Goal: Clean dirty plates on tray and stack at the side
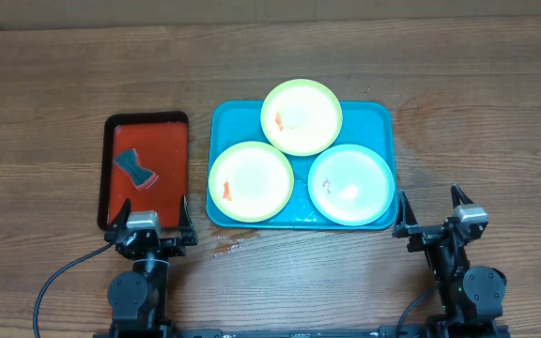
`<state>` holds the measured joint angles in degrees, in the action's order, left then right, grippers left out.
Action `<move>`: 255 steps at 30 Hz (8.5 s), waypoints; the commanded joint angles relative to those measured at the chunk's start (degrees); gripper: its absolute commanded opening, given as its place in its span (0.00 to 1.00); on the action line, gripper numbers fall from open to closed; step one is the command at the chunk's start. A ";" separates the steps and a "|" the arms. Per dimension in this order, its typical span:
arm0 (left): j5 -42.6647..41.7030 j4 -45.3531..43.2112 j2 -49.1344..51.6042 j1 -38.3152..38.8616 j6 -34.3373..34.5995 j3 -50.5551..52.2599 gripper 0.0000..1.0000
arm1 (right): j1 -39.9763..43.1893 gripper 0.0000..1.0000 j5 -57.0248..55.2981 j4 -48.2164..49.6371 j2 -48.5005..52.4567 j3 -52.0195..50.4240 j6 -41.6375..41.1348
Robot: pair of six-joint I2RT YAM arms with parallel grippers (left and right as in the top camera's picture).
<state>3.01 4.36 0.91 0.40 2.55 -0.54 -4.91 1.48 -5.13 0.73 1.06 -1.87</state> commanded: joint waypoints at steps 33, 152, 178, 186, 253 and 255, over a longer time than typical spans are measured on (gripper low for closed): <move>-8.37 -13.44 19.28 0.33 1.05 -25.29 1.00 | -0.17 1.00 -0.17 0.33 -0.57 -0.59 0.20; 5.92 71.78 115.38 -12.44 29.59 -104.67 0.04 | -0.17 1.00 -0.15 0.33 -0.57 -0.59 0.20; -6.73 74.42 108.61 -10.05 26.14 -102.44 0.04 | -0.17 1.00 -0.15 0.33 -0.57 -0.59 0.22; -13.07 79.23 103.32 2.51 20.94 -100.32 0.04 | -0.17 1.00 -0.15 0.33 -0.57 -0.59 0.22; -13.33 60.30 103.71 5.99 18.86 -94.44 1.00 | -0.17 1.00 13.25 -1.03 19.28 35.67 -7.80; -13.33 60.22 103.71 5.99 18.86 -94.44 1.00 | -0.28 1.00 18.73 -26.38 43.10 57.79 -3.87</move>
<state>-9.69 64.77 105.65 6.00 22.04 -94.85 -4.91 15.66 -16.82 24.43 40.95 -10.68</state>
